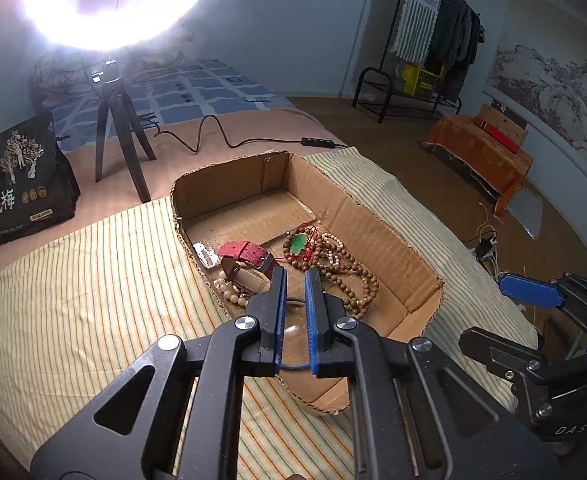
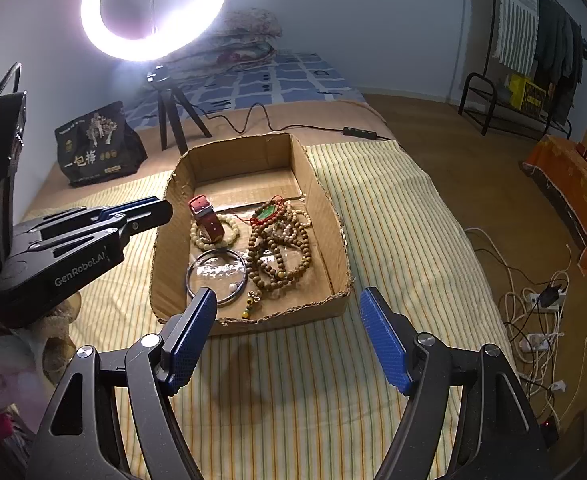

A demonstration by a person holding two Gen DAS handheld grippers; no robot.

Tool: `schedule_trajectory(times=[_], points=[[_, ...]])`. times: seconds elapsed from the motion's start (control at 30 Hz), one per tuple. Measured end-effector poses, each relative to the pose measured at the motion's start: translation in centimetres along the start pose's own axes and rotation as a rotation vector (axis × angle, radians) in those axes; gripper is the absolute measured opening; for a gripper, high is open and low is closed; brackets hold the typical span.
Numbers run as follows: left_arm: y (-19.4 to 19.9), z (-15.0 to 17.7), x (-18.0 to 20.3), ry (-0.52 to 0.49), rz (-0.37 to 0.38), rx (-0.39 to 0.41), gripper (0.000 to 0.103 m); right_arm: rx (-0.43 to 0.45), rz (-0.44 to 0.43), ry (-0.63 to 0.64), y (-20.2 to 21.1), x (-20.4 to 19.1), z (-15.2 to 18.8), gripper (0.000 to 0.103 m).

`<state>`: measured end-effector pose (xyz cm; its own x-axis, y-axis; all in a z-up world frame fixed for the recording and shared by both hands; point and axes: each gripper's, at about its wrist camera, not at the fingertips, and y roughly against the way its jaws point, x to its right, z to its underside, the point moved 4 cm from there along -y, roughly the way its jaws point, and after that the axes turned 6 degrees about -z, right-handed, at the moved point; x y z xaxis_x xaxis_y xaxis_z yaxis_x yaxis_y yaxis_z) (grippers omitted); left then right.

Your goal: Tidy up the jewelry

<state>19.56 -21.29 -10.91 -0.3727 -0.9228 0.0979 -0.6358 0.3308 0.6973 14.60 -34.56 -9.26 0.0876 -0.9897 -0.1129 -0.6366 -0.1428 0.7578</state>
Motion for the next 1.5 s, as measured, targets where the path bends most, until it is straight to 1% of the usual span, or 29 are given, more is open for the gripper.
schedule_trajectory(times=[0.1,0.2,0.23,0.37,0.67,0.7,0.73,0.77,0.8,0.9,0.93,0.97,1.0,1.03,1.13,1.2,1.27,1.33,1.5], points=[[0.4,0.0,-0.3,0.004,-0.006,0.000,0.009,0.007,0.002,0.001,0.4,0.1,0.0,0.074],[1.1,-0.2,-0.5,0.009,-0.006,0.009,0.019,0.011,0.005,-0.002,0.7,0.1,0.0,0.074],[1.3,-0.2,-0.5,0.007,-0.006,0.013,0.020,0.014,0.005,-0.002,0.9,0.1,0.0,0.074],[2.5,0.0,-0.7,-0.009,-0.018,0.024,0.020,0.026,0.008,0.001,1.4,-0.1,0.0,0.074],[6.5,0.7,-2.0,0.012,-0.043,0.046,0.021,0.067,0.003,-0.009,3.1,-0.4,-0.5,0.074],[7.0,0.9,-2.1,0.011,-0.047,0.053,0.025,0.071,0.002,-0.010,3.2,-0.5,-0.5,0.074],[7.5,1.0,-2.2,0.011,-0.054,0.060,0.039,0.074,0.001,-0.012,3.3,-0.5,-0.6,0.074],[8.2,1.1,-2.2,0.011,-0.062,0.072,0.046,0.076,-0.001,-0.014,3.3,-0.6,-0.6,0.074],[8.9,1.3,-2.3,0.010,-0.071,0.085,0.056,0.080,-0.002,-0.014,3.4,-0.7,-0.6,0.074],[10.3,1.8,-2.4,-0.004,-0.083,0.102,0.057,0.094,0.005,-0.010,3.8,-0.9,-0.7,0.074],[10.9,2.0,-2.5,-0.011,-0.091,0.106,0.059,0.099,0.007,-0.010,4.0,-1.0,-0.8,0.074],[11.3,2.2,-2.6,-0.012,-0.098,0.108,0.062,0.106,0.010,-0.012,4.2,-1.0,-0.8,0.074],[11.8,2.5,-2.8,-0.007,-0.104,0.112,0.071,0.109,0.010,-0.013,4.2,-1.1,-0.9,0.074],[12.2,2.7,-3.0,-0.001,-0.108,0.116,0.077,0.115,0.010,-0.014,4.4,-1.2,-0.9,0.074],[13.0,3.0,-3.5,0.013,-0.113,0.117,0.078,0.128,0.019,-0.009,4.6,-1.6,-0.8,0.076],[13.5,3.1,-3.8,0.016,-0.126,0.119,0.078,0.140,0.030,-0.001,4.7,-1.9,-0.9,0.079],[14.0,3.2,-4.1,0.028,-0.132,0.126,0.078,0.153,0.037,0.008,4.9,-2.2,-1.0,0.079],[14.3,3.2,-4.4,0.040,-0.141,0.128,0.083,0.163,0.043,0.015,5.0,-2.4,-1.1,0.079],[14.5,3.0,-4.9,0.051,-0.179,0.137,0.085,0.185,0.060,0.034,5.3,-2.8,-1.2,0.079]])
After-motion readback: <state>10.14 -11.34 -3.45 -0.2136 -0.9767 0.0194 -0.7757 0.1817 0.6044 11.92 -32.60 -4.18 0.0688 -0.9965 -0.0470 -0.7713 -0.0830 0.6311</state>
